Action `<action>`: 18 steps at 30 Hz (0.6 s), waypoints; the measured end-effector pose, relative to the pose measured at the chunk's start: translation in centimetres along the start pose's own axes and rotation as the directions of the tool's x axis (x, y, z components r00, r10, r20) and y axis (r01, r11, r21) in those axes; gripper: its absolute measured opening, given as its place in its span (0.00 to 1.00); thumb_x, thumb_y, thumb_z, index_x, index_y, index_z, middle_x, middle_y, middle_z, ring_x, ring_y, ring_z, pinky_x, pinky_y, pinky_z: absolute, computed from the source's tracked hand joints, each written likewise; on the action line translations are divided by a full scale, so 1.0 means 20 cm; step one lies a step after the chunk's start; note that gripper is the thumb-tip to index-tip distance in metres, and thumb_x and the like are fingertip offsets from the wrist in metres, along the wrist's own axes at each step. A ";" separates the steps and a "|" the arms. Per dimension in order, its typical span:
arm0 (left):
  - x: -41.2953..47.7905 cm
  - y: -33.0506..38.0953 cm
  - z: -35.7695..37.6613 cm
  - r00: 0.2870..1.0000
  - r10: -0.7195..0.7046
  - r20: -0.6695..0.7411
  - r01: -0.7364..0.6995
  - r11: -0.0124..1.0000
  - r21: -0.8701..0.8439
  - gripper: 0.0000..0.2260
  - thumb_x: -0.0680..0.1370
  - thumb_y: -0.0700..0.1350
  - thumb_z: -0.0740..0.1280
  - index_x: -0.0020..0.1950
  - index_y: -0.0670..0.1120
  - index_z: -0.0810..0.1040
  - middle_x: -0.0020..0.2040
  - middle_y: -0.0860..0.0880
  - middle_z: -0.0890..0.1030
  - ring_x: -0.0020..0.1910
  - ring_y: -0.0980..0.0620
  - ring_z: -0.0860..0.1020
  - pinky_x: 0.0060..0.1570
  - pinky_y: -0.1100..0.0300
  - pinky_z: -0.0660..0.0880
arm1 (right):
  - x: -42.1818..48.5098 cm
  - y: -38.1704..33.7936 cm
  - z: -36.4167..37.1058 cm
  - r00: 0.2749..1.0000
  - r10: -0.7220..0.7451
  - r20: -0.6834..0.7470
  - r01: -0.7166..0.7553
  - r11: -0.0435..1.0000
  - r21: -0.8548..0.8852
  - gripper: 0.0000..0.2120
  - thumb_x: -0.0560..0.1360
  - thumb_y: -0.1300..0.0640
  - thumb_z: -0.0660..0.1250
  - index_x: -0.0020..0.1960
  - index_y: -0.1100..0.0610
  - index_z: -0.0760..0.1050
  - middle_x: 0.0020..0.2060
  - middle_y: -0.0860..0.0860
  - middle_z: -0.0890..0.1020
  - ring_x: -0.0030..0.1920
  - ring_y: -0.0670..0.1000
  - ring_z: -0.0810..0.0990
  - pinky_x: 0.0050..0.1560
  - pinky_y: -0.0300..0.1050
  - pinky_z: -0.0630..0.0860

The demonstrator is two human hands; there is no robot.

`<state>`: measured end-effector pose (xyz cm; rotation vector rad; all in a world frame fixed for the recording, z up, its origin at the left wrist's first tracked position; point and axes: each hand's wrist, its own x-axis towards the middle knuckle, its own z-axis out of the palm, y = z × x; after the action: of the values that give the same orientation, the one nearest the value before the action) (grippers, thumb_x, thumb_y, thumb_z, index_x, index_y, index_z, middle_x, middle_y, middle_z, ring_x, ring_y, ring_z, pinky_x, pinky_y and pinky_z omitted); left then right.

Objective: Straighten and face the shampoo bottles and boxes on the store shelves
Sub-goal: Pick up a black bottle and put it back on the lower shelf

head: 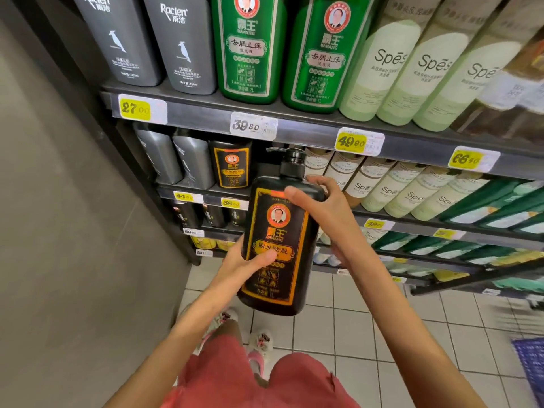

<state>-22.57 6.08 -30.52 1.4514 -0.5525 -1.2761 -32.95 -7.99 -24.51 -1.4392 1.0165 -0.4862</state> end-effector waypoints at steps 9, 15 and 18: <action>-0.09 -0.01 0.00 0.975 -0.106 0.196 0.171 0.922 -0.348 0.45 0.41 0.64 0.80 0.53 0.45 0.79 0.46 0.46 0.85 0.44 0.54 0.83 0.36 0.62 0.80 | -0.18 0.09 -0.02 0.863 -0.007 0.506 -0.261 0.851 0.456 0.29 0.55 0.37 0.79 0.52 0.49 0.83 0.49 0.49 0.85 0.51 0.48 0.83 0.47 0.40 0.79; -0.12 0.11 0.02 0.997 0.058 0.054 -0.067 0.981 0.184 0.58 0.49 0.79 0.65 0.72 0.50 0.60 0.65 0.52 0.74 0.62 0.54 0.74 0.61 0.56 0.71 | -0.19 0.06 0.08 0.979 0.017 0.201 -0.110 0.882 0.458 0.36 0.60 0.45 0.76 0.63 0.58 0.73 0.55 0.58 0.81 0.54 0.55 0.82 0.51 0.49 0.80; -0.15 0.13 0.13 0.982 0.187 -0.019 -0.169 0.921 0.352 0.46 0.61 0.61 0.75 0.73 0.57 0.55 0.61 0.60 0.73 0.57 0.64 0.73 0.48 0.72 0.69 | -0.17 0.02 0.09 0.998 -0.040 0.048 0.022 0.941 0.337 0.33 0.65 0.46 0.75 0.65 0.57 0.70 0.56 0.55 0.81 0.54 0.51 0.82 0.51 0.45 0.80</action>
<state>-25.13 6.72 -26.54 1.6771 -0.8906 -1.0271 -33.28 -4.20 -24.22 -1.1560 0.8221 -0.6097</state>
